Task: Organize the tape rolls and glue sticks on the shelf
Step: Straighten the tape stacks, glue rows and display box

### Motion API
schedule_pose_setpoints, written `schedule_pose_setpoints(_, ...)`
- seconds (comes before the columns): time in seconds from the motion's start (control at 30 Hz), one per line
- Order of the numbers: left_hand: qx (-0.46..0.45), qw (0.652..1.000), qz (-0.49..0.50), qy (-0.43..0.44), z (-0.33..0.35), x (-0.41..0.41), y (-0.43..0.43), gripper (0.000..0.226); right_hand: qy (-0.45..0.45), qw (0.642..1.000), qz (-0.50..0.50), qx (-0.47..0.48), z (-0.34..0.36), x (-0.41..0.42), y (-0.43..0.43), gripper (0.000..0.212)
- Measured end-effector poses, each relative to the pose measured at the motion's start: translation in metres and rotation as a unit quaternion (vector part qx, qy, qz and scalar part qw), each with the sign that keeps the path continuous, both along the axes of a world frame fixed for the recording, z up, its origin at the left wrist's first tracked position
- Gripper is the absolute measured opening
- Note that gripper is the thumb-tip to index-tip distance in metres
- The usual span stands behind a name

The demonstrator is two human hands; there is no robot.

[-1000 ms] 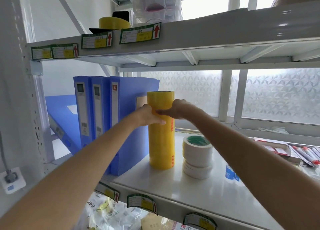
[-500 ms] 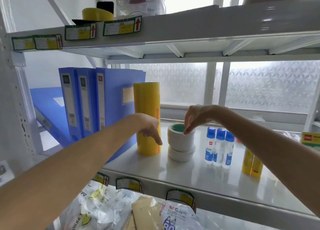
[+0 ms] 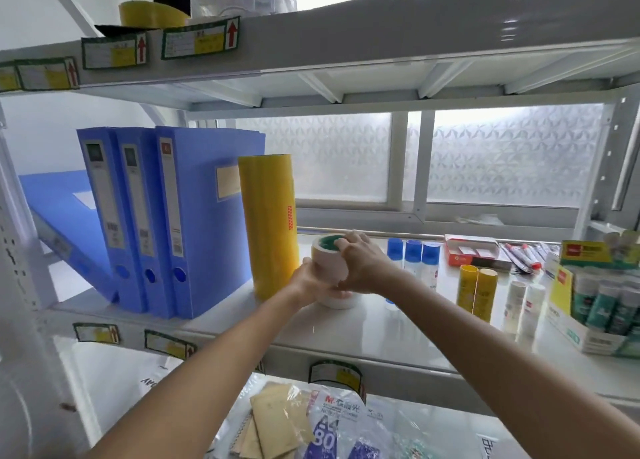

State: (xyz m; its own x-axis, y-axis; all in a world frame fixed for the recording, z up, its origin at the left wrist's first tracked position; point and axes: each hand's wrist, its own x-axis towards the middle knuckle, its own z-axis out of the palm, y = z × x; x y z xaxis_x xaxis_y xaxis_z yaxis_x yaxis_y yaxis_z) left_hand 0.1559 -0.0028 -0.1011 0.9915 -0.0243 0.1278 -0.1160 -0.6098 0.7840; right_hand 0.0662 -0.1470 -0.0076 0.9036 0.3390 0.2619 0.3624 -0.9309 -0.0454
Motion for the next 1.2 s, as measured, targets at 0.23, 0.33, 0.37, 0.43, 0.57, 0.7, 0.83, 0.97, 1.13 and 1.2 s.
schedule_pose_setpoints(0.23,-0.109,0.994,-0.022,-0.006,0.013,-0.03,-0.009,0.124,0.035,0.953,-0.041,0.3,-0.032,0.001,0.005,0.123)
schedule_pose_setpoints(0.33,-0.104,0.994,-0.011,-0.012,0.019,-0.05,-0.011,0.106,-0.018,0.91,-0.062,0.409,-0.054,0.006,0.015,0.129)
schedule_pose_setpoints(0.37,-0.096,0.995,-0.011,-0.021,0.022,-0.058,-0.011,0.1,-0.03,0.896,-0.067,0.439,-0.061,0.007,0.016,0.127)
schedule_pose_setpoints(0.43,-0.083,0.996,-0.015,-0.038,0.019,-0.066,-0.01,0.089,-0.047,0.876,-0.073,0.475,-0.072,0.011,0.018,0.111)
schedule_pose_setpoints(0.57,-0.072,0.995,-0.025,-0.058,0.01,-0.065,-0.009,0.073,-0.077,0.86,-0.079,0.499,-0.085,0.018,0.021,0.11)
schedule_pose_setpoints(0.7,-0.061,0.996,-0.017,-0.07,0.005,-0.063,-0.007,0.082,-0.012,0.847,-0.077,0.526,-0.091,0.026,0.016,0.102)
schedule_pose_setpoints(0.83,-0.045,0.996,-0.012,-0.078,-0.001,-0.057,-0.006,0.079,0.029,0.838,-0.073,0.54,-0.094,0.03,0.01,0.102)
schedule_pose_setpoints(0.97,-0.04,0.996,-0.003,-0.074,0.001,-0.058,-0.006,0.089,0.053,0.835,-0.072,0.543,-0.096,0.034,0.005,0.094)
schedule_pose_setpoints(1.13,-0.059,0.995,0.01,-0.076,0.004,-0.061,-0.004,0.096,0.068,0.839,-0.074,0.535,-0.096,0.035,0.007,0.097)
schedule_pose_setpoints(1.2,-0.064,0.995,0.008,-0.075,0.004,-0.063,-0.004,0.097,0.073,0.84,-0.07,0.532,-0.094,0.033,0.006,0.099)
